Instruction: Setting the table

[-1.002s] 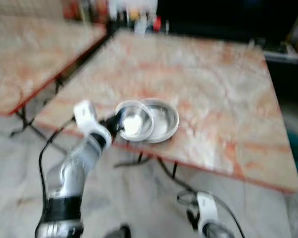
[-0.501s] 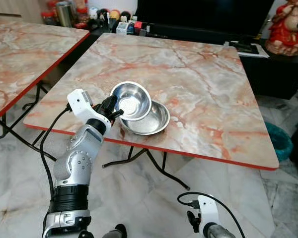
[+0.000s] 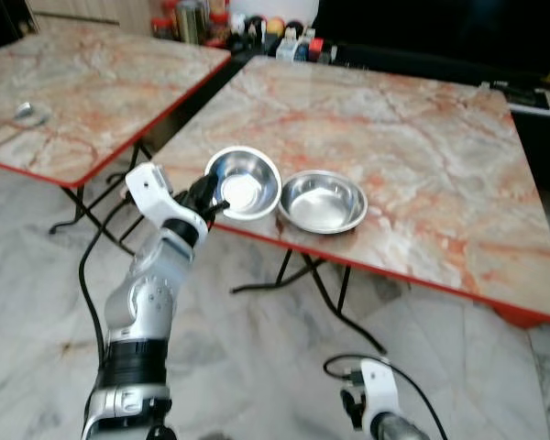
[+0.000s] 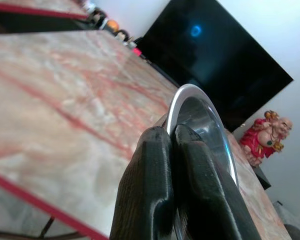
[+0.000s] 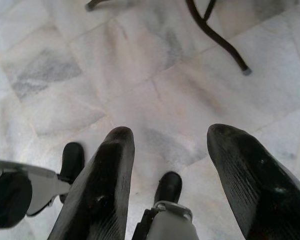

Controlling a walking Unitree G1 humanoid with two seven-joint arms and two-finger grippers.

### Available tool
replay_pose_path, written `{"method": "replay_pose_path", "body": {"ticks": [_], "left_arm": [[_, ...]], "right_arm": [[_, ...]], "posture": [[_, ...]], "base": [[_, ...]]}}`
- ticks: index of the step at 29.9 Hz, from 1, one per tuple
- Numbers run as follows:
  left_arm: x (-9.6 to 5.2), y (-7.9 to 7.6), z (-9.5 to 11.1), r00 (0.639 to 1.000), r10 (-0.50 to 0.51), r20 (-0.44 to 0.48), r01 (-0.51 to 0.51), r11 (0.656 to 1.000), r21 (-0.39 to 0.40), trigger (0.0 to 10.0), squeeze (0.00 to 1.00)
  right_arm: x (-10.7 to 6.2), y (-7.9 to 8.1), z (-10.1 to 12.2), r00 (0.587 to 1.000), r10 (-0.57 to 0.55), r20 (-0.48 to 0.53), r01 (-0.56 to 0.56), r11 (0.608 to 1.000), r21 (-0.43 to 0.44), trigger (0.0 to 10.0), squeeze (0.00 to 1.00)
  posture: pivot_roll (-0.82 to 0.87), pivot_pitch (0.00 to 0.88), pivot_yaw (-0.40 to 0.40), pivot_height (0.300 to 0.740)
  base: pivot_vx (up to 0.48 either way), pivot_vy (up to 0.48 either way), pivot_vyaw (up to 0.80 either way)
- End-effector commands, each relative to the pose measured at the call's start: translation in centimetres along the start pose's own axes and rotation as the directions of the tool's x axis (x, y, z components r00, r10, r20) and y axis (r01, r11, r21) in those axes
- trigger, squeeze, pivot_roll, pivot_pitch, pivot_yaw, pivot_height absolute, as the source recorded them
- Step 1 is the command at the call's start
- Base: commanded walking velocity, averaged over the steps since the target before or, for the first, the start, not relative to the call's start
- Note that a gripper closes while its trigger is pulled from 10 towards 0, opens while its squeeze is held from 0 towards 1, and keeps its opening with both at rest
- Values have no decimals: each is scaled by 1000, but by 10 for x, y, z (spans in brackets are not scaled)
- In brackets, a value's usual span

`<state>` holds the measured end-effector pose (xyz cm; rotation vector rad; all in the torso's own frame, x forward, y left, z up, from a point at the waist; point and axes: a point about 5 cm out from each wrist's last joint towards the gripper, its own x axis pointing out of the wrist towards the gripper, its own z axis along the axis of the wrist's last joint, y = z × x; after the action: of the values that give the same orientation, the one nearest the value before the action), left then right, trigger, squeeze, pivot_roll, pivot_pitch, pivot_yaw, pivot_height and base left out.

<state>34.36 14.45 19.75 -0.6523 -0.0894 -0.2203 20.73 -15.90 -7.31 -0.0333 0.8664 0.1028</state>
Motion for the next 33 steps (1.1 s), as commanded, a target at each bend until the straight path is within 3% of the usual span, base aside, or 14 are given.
{"method": "replay_pose_path", "body": {"ticks": [1,23,28,33], "left_arm": [[4,-10,0,999,-36,4,36,999,11,10000,0],[6,-13,2,998,-64,19,64,998,12,10000,0],[5,-15,2,997,-78,16,78,997,14,10000,0],[5,-16,2,996,-83,14,83,996,15,10000,0]], "right_arm": [[-1,-7,-2,1000,-19,-10,19,1000,3,10000,0],[-1,-9,-1,1000,-24,-6,24,1000,13,10000,0],[-1,-8,0,1000,-25,-2,25,1000,11,10000,0],[-1,-8,-1,1000,-25,-4,26,999,22,10000,0]], "posture": [[89,78,-29,740],[91,82,-38,740],[93,89,-37,740],[93,89,-37,740]], "base": [[240,0,0],[230,0,-51],[192,0,-650],[144,0,0]]}}
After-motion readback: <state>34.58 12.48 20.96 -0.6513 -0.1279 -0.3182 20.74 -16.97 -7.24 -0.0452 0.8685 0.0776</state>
